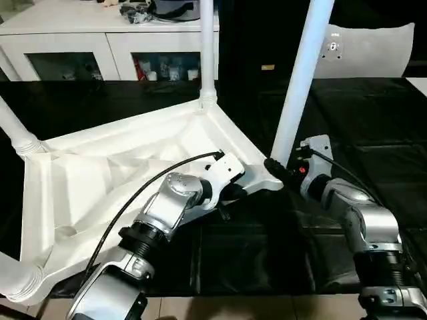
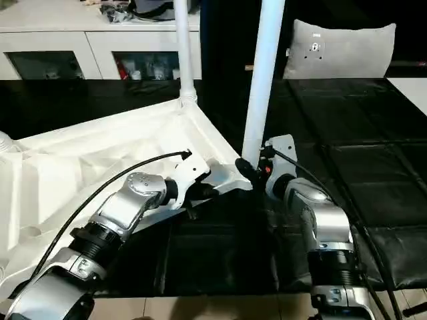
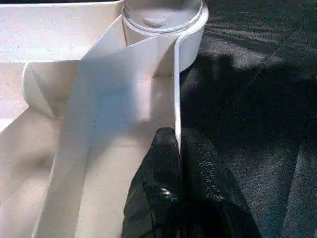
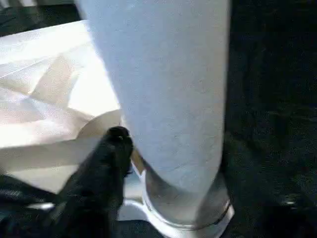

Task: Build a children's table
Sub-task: Rotate leg to tighten

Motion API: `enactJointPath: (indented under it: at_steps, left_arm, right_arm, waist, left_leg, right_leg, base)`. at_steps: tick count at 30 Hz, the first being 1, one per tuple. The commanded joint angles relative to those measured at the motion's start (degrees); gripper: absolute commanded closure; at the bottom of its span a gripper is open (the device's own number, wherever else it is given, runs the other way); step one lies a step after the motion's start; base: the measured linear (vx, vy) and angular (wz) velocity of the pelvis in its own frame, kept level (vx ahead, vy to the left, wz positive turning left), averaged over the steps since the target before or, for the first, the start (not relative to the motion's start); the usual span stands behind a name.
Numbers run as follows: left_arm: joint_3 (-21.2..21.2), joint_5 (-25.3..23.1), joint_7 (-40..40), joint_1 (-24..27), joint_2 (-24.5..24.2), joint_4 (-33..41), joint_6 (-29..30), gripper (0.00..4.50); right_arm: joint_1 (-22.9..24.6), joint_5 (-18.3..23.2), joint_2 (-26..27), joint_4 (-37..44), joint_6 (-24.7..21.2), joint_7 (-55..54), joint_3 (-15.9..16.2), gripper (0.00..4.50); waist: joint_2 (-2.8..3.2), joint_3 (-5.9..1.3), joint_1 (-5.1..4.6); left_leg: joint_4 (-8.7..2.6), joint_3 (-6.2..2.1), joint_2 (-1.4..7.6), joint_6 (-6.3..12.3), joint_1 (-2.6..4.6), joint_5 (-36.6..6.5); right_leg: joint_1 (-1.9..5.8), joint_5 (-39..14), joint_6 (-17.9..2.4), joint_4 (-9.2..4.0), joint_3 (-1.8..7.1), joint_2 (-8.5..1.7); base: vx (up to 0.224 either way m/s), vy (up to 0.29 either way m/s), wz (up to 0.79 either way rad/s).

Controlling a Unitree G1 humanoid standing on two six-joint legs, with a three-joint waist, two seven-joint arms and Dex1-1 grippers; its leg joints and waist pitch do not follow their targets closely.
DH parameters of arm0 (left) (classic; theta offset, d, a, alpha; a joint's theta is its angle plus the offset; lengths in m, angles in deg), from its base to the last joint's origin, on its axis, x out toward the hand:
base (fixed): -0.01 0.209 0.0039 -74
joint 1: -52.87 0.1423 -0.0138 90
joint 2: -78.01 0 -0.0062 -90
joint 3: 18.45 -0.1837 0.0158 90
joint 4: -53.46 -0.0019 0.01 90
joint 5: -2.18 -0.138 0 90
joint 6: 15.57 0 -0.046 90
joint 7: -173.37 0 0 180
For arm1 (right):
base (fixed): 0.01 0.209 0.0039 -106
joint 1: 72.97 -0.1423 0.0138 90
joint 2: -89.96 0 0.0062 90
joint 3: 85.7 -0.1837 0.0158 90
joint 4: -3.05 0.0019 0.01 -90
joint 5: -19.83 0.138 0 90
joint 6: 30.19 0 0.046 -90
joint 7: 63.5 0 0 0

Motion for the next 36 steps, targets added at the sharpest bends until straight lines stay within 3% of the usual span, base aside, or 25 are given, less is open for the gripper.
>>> enactJointPath:
  at_steps: [1,5,9,12,13,15,16,23,28,36]
  left_arm:
    - [-1.6,1.6,3.5,0.1,-0.2,2.8,-3.9,4.50]
    - [-2.2,1.4,8.6,0.1,-4.0,2.0,-8.5,4.50]
    - [-3.3,1.4,13.8,-0.5,-7.0,1.0,-12.0,4.50]
    - [-4.8,2.6,21.0,-0.8,-9.9,0.8,-17.0,4.50]
    - [-5.1,3.4,23.6,-0.9,-10.5,0.8,-17.9,4.50]
    - [-5.2,3.8,25.0,-1.0,-10.8,0.7,-18.6,4.50]
    - [-5.4,4.0,26.0,-1.0,-11.0,0.6,-19.1,4.50]
    - [-7.5,4.3,33.0,-1.6,-13.3,-0.3,-23.0,4.50]
    - [-7.5,4.2,34.6,-1.7,-13.7,-0.8,-24.5,4.50]
    - [-7.8,4.5,34.7,-1.2,-13.7,-1.1,-25.1,4.50]
  right_arm:
    - [0.8,1.8,-1.0,1.3,0.9,5.2,3.4,1.28]
    - [2.1,3.0,-6.9,2.5,1.5,14.6,4.6,0.88]
    - [2.1,2.3,-11.7,1.8,4.5,20.7,5.2,0.47]
    - [2.5,3.6,-16.8,2.7,5.4,29.2,6.2,0.47]
    - [2.8,4.1,-18.6,2.9,6.6,32.7,7.0,0.47]
    - [3.0,4.2,-19.4,2.6,7.5,34.4,7.3,0.47]
    - [3.0,4.2,-19.9,2.2,8.3,35.4,7.6,0.77]
    - [4.5,6.7,-22.6,3.3,8.0,44.8,10.4,1.27]
    - [4.8,7.3,-22.1,3.8,8.4,46.4,11.6,1.74]
    - [5.3,8.3,-22.0,4.0,7.9,47.5,12.1,2.37]
  waist:
    - [-0.89,-3.98,0.41]
    - [-0.93,-3.95,0.65]
    - [-1.01,-3.80,1.09]
    - [-0.97,-4.04,2.02]
    - [-1.00,-4.06,2.52]
    - [-1.08,-4.12,3.01]
    - [-1.12,-4.12,3.30]
    - [-1.32,-4.05,4.33]
    - [-1.33,-4.06,4.41]
    - [-1.25,-4.12,4.40]
  left_leg:
    - [-3.30,-1.74,3.84,6.69,-0.44,1.0]
    - [-3.17,-1.63,3.79,7.92,-0.51,0.8]
    - [-3.31,-1.58,4.03,7.20,-0.21,-0.2]
    - [-3.11,-1.55,4.24,7.46,0.08,0.1]
    - [-3.00,-1.70,4.64,8.16,-0.11,1.5]
    - [-2.90,-1.54,4.58,8.36,-0.05,1.3]
    - [-2.94,-1.50,4.52,8.34,-0.14,1.6]
    - [-2.93,-1.50,4.74,8.37,-0.09,1.3]
    - [-3.05,-1.52,4.62,7.17,-0.15,0.7]
    - [-3.02,-1.56,4.59,6.99,-0.20,0.9]
  right_leg:
    - [3.96,-12.3,-3.2,-4.06,4.62,-6.16]
    - [4.02,-11.5,-3.0,-4.03,4.60,-6.01]
    - [3.70,-14.2,-2.8,-4.28,4.53,-6.03]
    - [3.61,-12.9,-3.0,-3.85,4.77,-6.05]
    - [3.48,-9.7,-4.0,-3.12,4.86,-6.10]
    - [3.48,-9.3,-4.3,-3.12,4.95,-6.32]
    - [3.49,-9.4,-4.7,-3.02,4.88,-6.25]
    - [3.35,-11.2,-4.5,-3.19,4.94,-6.31]
    - [3.42,-12.8,-3.6,-3.41,4.83,-6.29]
    - [3.45,-12.2,-3.6,-3.34,4.77,-6.23]
  base:
    - [0.000,0.000,0.00]
    - [0.000,0.000,0.00]
    - [0.000,0.000,0.00]
    - [0.000,0.000,0.00]
    - [0.000,0.000,0.00]
    - [0.000,0.000,0.00]
    - [0.000,0.000,0.00]
    - [0.000,0.000,0.00]
    - [0.000,0.000,0.00]
    - [0.000,0.000,0.00]
